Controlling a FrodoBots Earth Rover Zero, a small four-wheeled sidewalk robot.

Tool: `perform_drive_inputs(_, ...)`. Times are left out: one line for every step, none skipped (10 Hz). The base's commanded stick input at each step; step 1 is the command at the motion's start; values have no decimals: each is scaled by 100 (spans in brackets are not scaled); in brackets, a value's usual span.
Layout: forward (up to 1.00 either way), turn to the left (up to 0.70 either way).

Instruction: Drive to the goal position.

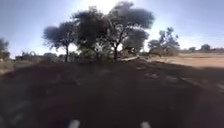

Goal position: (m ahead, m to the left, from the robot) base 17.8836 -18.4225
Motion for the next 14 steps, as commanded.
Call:
perform_drive_inputs(70, -27)
perform_drive_inputs(70, -27)
perform_drive_inputs(70, -27)
perform_drive_inputs(70, -27)
perform_drive_inputs(70, -27)
perform_drive_inputs(2, -44)
perform_drive_inputs(0, -45)
perform_drive_inputs(0, -45)
perform_drive_inputs(0, -45)
perform_drive_inputs(0, -45)
perform_drive_inputs(68, -28)
perform_drive_inputs(70, -27)
perform_drive_inputs(70, -27)
perform_drive_inputs(70, -27)
